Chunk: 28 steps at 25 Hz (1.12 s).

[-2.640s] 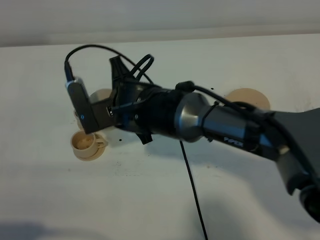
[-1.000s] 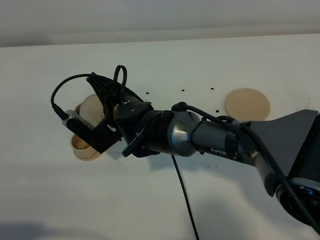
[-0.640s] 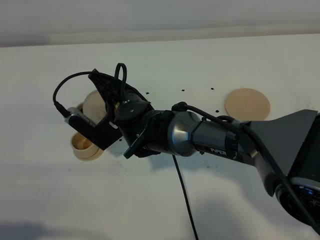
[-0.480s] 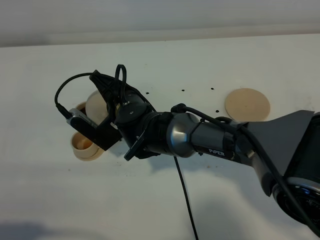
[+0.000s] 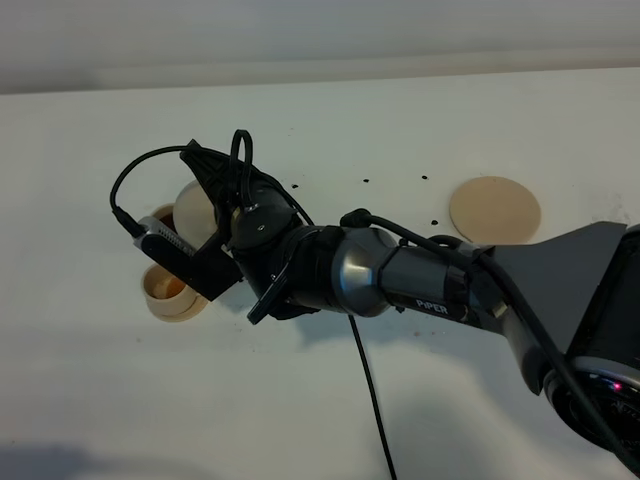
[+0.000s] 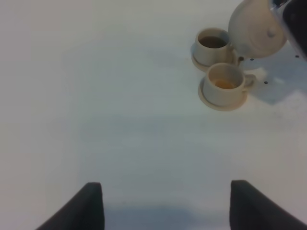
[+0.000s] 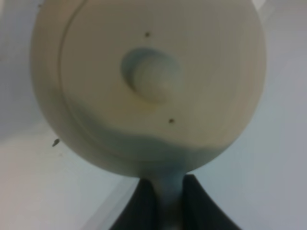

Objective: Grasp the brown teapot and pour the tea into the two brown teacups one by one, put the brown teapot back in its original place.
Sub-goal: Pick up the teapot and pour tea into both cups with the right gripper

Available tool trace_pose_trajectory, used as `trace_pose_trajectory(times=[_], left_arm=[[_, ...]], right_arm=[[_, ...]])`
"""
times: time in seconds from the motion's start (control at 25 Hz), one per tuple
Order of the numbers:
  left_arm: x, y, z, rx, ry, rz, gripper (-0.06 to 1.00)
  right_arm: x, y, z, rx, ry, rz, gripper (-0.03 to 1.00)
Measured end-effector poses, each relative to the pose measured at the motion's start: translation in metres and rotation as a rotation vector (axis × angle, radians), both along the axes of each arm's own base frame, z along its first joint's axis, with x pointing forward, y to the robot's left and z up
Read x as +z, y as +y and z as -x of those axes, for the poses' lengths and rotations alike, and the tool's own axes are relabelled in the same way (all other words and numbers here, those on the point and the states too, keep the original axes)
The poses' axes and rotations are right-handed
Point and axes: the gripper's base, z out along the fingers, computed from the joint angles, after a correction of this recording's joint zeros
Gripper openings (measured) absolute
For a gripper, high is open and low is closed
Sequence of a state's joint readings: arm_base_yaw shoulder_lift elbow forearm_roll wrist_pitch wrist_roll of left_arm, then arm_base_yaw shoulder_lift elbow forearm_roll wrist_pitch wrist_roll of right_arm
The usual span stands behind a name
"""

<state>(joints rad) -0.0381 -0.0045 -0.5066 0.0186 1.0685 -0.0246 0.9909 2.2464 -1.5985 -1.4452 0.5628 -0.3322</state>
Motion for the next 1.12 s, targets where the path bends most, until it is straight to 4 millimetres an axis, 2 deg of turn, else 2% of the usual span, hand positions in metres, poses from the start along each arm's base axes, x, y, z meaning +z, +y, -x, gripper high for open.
trace_pose_trajectory(times=[0.32,1.12], left_arm=[[0.000,0.000,0.000,0.000,0.000,0.000,0.53],[0.000,0.000,0.000,0.000,0.000,0.000,0.53]], right_arm=[[0.001,0.013,0.017,0.038,-0.013,0.010,0.09],[0.007,0.015,0.014,0.110,-0.128,0.081,0.09]])
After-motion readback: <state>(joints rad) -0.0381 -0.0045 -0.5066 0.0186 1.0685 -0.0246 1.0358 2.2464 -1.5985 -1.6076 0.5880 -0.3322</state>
